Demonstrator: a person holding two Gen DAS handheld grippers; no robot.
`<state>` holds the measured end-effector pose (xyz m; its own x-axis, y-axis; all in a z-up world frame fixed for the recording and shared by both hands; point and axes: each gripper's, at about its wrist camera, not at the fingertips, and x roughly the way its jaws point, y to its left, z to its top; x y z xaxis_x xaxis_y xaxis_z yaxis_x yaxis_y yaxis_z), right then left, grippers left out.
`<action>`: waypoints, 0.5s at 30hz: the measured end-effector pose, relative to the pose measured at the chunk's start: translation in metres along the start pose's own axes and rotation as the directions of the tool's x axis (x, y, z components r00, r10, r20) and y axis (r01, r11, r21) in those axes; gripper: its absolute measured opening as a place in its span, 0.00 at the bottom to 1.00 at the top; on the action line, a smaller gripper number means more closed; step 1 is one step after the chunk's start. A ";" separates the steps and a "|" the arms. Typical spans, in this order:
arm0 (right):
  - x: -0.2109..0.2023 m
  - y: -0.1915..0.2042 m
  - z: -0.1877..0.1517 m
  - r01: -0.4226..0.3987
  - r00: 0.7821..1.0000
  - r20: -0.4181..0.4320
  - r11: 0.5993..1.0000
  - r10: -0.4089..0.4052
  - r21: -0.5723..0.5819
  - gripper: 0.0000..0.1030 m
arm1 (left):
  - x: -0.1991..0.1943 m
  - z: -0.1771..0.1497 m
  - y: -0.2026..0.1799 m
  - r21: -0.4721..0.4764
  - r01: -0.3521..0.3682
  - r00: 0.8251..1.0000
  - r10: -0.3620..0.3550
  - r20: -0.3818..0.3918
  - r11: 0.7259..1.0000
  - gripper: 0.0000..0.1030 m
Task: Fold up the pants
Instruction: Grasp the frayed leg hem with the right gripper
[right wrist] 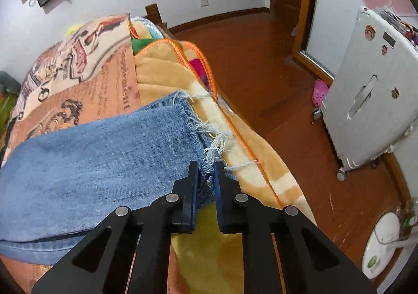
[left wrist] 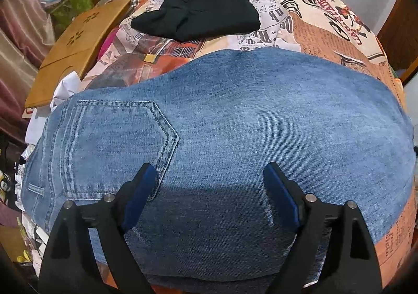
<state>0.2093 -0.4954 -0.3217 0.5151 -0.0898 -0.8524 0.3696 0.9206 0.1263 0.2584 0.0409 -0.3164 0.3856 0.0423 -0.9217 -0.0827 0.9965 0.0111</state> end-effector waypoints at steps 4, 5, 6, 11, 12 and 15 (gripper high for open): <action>0.006 0.000 -0.007 0.014 1.000 -0.017 1.000 -0.014 0.027 0.09 | -0.002 0.000 0.001 0.001 0.007 1.000 -0.007 -0.004 1.000 0.83; 0.003 -0.001 -0.006 0.015 1.000 -0.024 0.999 -0.014 0.036 0.10 | -0.003 0.002 0.000 0.010 0.004 1.000 -0.004 -0.007 1.000 0.83; 0.001 -0.002 -0.005 0.012 0.999 -0.033 0.999 -0.011 0.039 0.11 | -0.005 0.004 -0.002 0.026 0.006 1.000 -0.005 -0.010 1.000 0.83; -0.023 -0.013 -0.006 -0.029 0.998 -0.053 0.998 0.032 0.056 0.21 | -0.022 0.018 -0.018 0.063 0.072 0.997 -0.073 0.026 0.995 0.83; -0.029 -0.018 -0.008 -0.043 0.998 -0.048 0.996 0.047 0.073 0.27 | -0.028 0.024 -0.026 0.073 0.097 0.994 -0.100 0.040 0.993 0.83; -0.042 -0.029 -0.016 -0.095 0.995 -0.019 0.985 0.099 0.144 0.64 | -0.037 0.037 -0.045 0.100 0.142 0.987 -0.148 0.060 0.985 0.83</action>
<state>0.1647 -0.5123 -0.2974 0.5342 0.0089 -0.8453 0.4268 0.8603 0.2787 0.2815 -0.0031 -0.2689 0.4478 -0.1019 -0.8883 0.0652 0.9946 -0.0812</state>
